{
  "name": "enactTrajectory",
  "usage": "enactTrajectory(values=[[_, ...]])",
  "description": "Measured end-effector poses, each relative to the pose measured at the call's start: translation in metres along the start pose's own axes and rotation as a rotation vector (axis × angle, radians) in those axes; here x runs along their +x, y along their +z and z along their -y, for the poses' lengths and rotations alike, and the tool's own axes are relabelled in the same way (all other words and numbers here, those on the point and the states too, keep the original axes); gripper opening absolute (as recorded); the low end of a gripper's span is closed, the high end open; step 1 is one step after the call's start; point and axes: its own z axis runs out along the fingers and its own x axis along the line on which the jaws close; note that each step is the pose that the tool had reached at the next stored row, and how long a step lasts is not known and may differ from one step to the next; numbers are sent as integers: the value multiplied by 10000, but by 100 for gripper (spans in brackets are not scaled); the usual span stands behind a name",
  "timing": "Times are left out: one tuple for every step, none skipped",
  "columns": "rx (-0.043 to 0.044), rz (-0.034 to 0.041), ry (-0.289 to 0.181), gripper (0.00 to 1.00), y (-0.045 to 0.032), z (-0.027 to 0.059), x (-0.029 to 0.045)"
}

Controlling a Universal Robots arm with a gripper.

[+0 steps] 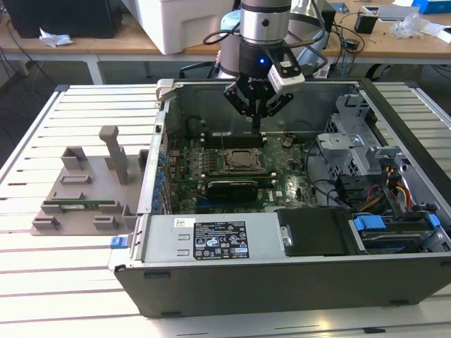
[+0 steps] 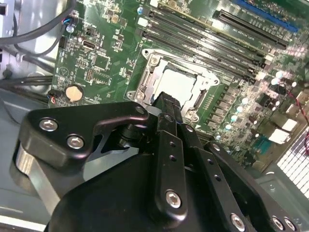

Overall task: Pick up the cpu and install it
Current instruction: 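Install the first cpu locking lever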

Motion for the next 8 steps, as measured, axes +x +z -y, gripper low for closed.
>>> enactTrajectory(values=[[-2, 7, -89, 11, 0, 0, 0], [-7, 18, -223, 11, 0, 0, 0], [-10, 28, -338, 11, 0, 0, 0], [-12, 36, -425, 11, 0, 0, 0], [-16, 46, -552, 11, 0, 0, 0], [-18, 54, -637, 11, 0, 0, 0], [-22, 62, -737, 11, 0, 0, 0], [-25, 70, -836, 11, 0, 0, 0]])
